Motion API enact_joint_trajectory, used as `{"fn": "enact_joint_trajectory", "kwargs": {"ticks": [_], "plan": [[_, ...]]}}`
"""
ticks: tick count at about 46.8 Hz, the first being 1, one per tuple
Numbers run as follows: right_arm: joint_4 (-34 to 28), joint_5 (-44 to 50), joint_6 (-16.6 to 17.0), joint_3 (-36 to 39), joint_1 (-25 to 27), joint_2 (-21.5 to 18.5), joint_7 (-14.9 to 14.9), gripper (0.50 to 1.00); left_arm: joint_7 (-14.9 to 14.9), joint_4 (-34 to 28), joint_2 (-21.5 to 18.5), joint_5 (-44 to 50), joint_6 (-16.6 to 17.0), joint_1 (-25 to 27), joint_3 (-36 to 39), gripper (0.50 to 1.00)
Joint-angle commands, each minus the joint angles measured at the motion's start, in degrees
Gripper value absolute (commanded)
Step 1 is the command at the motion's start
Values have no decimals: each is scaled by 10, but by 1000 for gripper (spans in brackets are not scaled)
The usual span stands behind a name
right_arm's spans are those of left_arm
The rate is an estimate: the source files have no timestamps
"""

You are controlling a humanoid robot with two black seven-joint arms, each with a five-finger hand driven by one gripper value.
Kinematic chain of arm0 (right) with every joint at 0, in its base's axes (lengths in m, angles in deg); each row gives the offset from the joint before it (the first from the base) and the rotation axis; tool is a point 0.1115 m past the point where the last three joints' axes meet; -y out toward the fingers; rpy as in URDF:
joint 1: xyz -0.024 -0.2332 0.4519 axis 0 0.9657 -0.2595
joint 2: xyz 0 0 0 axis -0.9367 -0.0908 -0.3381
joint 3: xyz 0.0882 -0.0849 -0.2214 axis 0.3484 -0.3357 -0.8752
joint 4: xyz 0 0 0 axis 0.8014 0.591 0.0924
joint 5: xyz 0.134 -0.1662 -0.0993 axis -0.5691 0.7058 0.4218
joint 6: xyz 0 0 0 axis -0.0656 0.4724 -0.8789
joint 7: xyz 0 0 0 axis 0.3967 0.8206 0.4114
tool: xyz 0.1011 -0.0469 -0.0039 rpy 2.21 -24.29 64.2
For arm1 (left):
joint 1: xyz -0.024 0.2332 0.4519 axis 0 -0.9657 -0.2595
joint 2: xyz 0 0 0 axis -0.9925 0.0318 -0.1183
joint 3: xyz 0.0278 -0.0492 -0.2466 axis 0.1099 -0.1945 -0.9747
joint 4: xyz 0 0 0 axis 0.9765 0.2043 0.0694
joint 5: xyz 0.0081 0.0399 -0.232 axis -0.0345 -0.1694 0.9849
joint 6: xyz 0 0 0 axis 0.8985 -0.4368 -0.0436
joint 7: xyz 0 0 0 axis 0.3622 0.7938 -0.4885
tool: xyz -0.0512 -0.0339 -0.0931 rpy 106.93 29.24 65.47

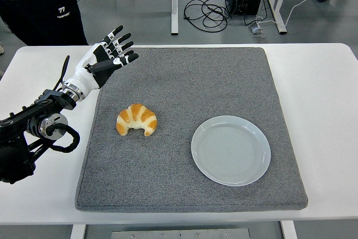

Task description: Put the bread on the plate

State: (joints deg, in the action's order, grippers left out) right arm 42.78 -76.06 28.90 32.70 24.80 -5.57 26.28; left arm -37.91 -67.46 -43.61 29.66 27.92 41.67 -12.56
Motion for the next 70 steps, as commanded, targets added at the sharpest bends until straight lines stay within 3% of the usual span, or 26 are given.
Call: {"fn": "enact_joint_trajectory", "kwargs": {"ticks": [1, 14, 21, 31, 39, 53, 59, 70], "plan": [[1, 0, 0, 0, 0, 0, 0, 1000, 0, 0, 0, 0, 0, 1, 1, 966], [1, 0, 0, 1, 0, 0, 0, 1000, 7, -6, -4, -9, 4, 14, 10, 961], [2, 0, 0, 0, 0, 0, 0, 1000, 12, -29, -35, -19, 4, 39, 36, 939], [2, 0, 0, 0, 0, 0, 0, 1000, 13, -63, -91, -27, 24, 131, 175, 877], [2, 0, 0, 0, 0, 0, 0, 1000, 15, -94, -134, -28, 24, 214, 275, 877], [2, 0, 1, 0, 0, 0, 0, 1000, 46, -218, -201, -88, 24, 371, 437, 877], [2, 0, 0, 0, 0, 0, 0, 1000, 61, -244, -212, -147, 23, 399, 458, 878], [2, 0, 0, 1, 0, 0, 0, 1000, 64, -253, -216, -280, 24, 402, 462, 878]]}}
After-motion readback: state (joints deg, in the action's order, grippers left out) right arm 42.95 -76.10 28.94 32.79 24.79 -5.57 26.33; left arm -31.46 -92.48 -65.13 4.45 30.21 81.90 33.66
